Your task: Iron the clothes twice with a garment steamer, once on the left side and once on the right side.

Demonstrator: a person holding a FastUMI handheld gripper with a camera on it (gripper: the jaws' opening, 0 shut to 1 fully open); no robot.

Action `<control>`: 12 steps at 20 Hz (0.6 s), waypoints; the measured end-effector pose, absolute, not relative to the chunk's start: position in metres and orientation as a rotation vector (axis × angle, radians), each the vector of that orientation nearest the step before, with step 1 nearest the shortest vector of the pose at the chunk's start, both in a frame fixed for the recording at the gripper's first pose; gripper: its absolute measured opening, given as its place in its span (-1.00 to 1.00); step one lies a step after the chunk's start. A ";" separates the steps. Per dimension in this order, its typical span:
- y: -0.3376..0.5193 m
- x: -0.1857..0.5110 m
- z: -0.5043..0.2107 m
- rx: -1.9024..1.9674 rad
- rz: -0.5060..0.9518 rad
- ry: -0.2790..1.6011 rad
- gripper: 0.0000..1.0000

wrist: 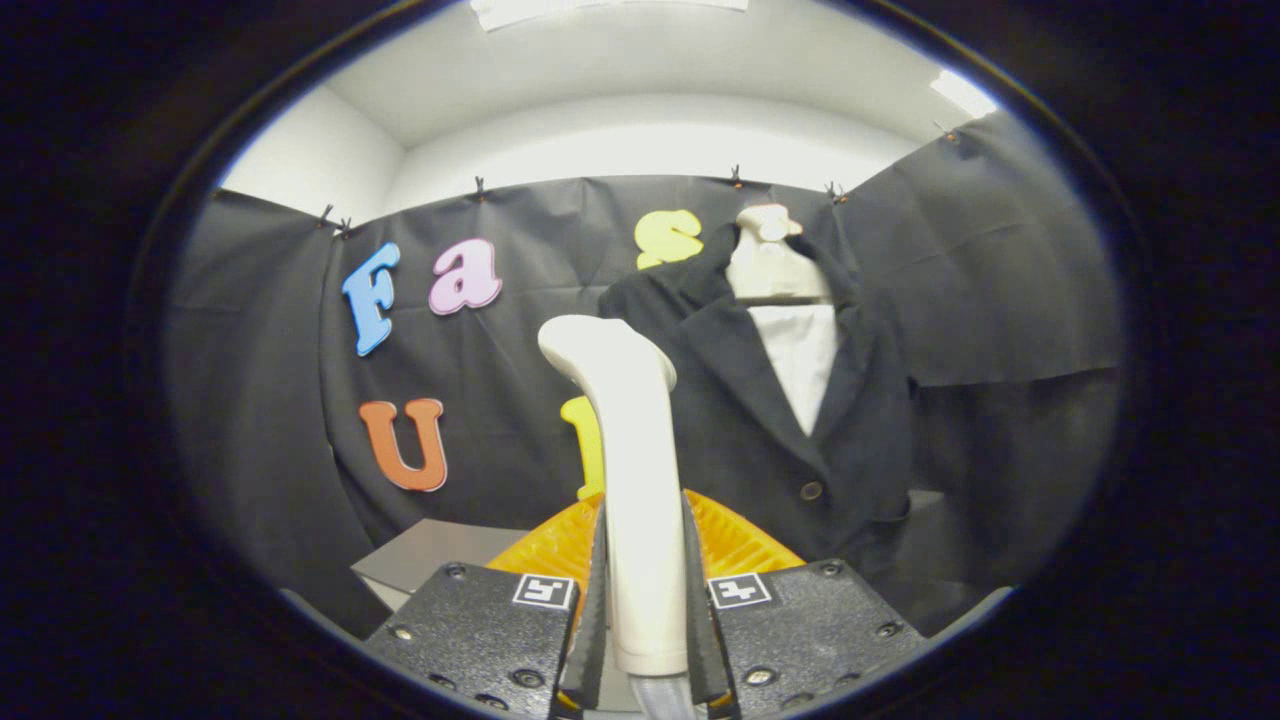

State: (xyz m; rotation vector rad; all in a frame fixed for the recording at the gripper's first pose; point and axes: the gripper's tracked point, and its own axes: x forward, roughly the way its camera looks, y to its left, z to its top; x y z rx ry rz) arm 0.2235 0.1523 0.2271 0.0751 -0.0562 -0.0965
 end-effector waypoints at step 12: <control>0.073 0.246 0.246 -0.050 -0.201 -0.154 -0.29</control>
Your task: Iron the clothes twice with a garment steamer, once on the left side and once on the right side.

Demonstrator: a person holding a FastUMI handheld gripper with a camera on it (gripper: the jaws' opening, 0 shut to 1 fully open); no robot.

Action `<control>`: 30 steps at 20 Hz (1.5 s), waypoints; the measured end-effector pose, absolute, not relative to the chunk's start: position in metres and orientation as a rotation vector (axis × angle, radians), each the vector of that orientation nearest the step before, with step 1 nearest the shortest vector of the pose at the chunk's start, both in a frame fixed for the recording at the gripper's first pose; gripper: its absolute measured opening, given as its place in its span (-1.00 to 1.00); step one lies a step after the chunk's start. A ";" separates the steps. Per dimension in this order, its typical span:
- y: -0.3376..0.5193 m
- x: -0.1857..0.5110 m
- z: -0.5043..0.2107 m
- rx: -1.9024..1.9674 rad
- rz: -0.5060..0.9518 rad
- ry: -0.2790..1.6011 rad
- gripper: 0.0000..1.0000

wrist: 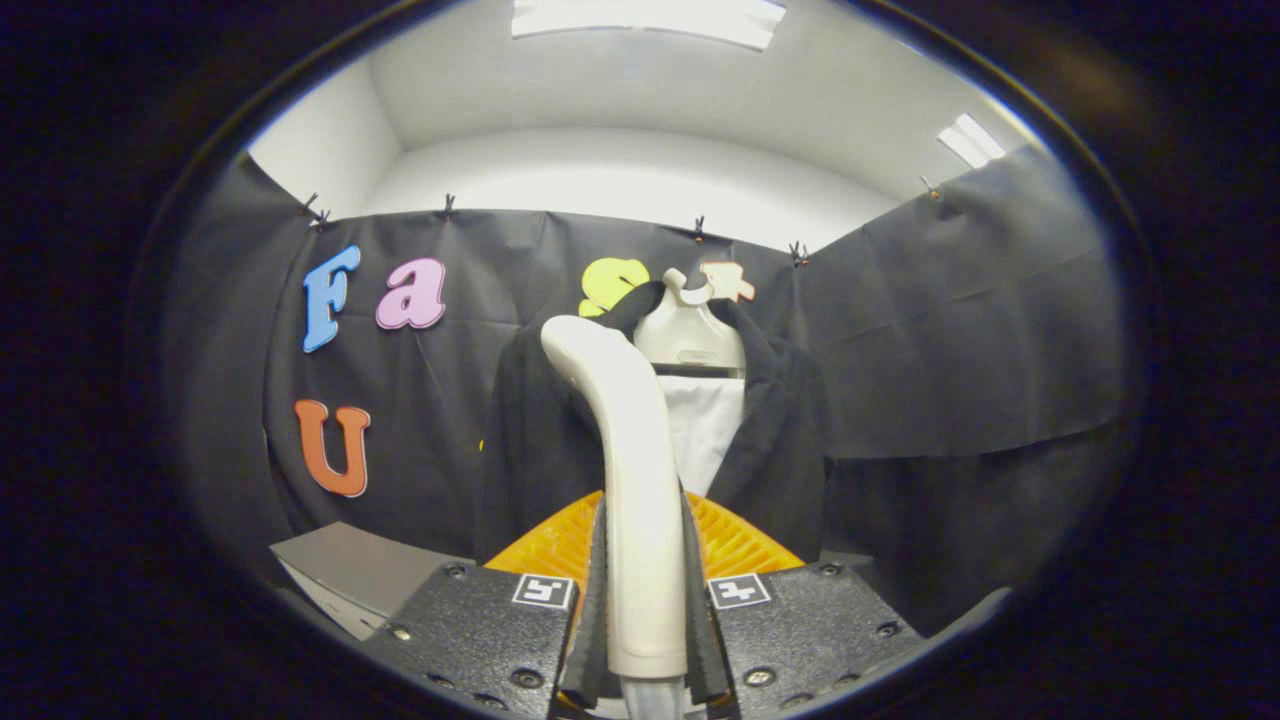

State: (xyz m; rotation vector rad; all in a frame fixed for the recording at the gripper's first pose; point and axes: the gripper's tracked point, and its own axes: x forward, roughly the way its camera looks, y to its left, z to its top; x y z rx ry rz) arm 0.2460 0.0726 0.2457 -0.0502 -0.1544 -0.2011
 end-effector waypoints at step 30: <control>0.024 0.200 0.008 -0.083 -0.242 0.292 -0.28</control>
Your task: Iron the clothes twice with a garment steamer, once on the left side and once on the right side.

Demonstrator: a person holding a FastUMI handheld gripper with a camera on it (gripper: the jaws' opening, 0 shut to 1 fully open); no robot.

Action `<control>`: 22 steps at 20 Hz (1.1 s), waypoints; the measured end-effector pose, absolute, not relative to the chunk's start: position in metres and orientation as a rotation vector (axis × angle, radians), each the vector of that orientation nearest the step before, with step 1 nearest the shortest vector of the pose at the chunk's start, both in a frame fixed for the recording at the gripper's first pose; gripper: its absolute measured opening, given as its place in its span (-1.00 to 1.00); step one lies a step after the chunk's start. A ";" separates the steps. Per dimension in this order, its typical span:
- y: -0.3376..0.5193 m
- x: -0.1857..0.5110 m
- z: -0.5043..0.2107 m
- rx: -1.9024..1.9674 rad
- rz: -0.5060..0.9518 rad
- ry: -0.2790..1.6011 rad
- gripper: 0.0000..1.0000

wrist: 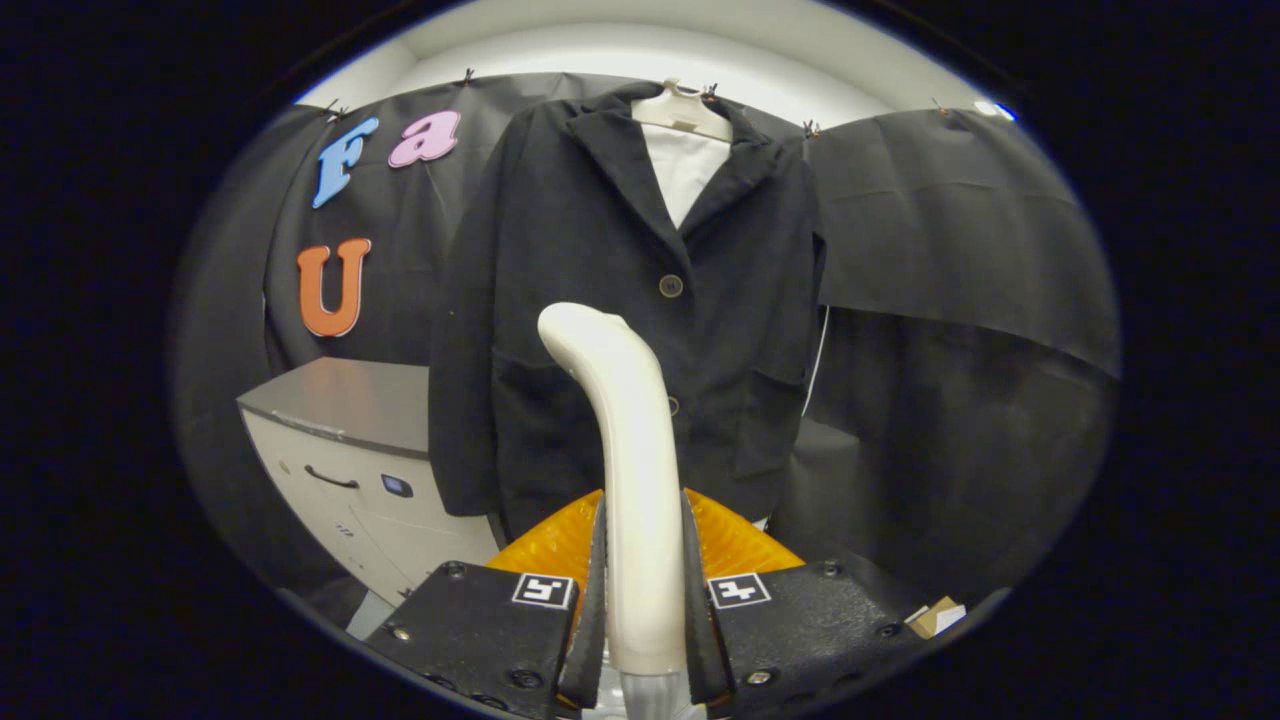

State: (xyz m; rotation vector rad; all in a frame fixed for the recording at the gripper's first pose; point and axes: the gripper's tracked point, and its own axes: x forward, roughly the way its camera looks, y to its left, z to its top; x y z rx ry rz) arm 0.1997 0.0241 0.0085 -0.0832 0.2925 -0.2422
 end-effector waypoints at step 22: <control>0.021 0.157 -0.154 0.011 -0.296 0.614 -0.28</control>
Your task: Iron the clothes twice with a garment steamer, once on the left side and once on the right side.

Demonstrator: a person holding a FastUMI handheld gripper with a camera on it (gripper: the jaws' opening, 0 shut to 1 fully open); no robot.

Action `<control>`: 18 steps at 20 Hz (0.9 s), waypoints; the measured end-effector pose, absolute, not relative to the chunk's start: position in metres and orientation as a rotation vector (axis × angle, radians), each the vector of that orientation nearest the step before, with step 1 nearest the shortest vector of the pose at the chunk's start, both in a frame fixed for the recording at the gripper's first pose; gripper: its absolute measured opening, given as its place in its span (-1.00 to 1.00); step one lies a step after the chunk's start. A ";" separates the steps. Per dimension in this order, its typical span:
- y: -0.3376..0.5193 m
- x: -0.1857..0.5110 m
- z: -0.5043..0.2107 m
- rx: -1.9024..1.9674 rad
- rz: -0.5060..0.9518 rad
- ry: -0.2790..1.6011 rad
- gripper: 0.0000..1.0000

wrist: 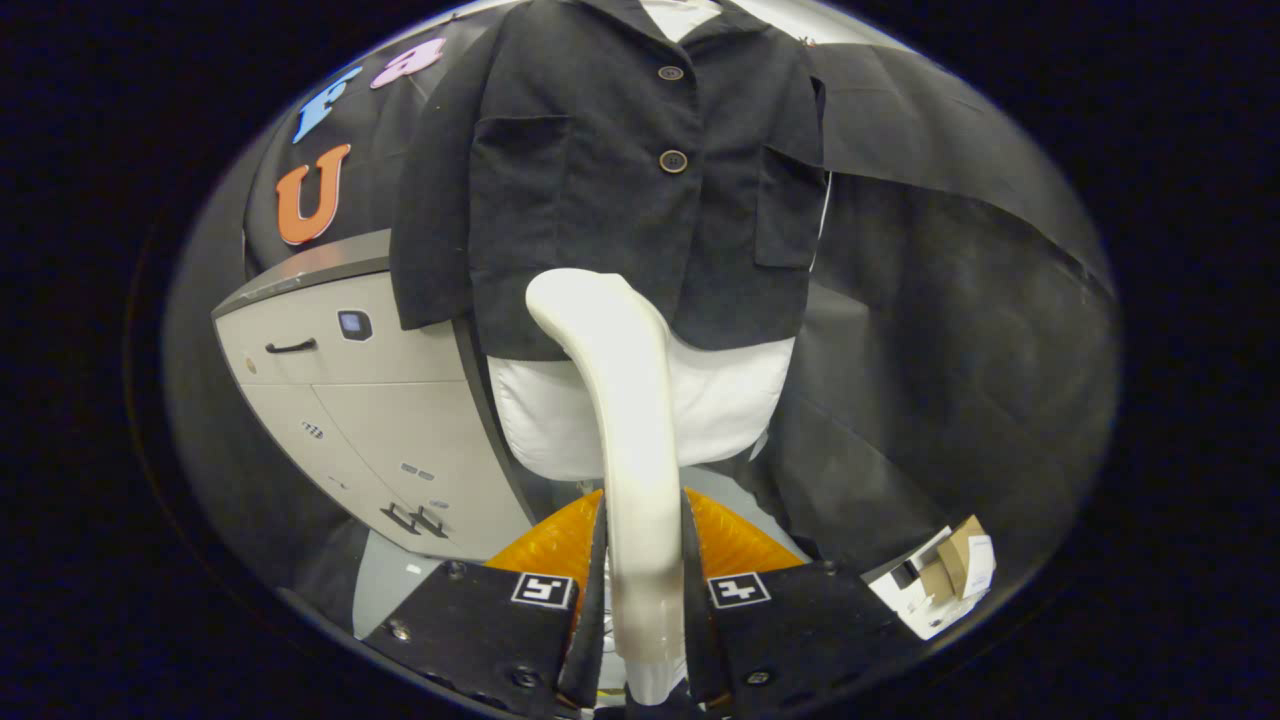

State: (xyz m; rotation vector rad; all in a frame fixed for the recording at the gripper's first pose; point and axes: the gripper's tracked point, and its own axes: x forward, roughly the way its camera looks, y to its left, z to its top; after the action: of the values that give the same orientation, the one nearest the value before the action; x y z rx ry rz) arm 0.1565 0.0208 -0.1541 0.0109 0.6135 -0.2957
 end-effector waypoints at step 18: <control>-0.148 0.218 0.208 0.143 -0.264 -0.073 -0.29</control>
State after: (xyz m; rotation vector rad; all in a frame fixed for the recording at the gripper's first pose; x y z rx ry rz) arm 0.2179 -0.1484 0.2081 0.1427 -0.0729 -0.2636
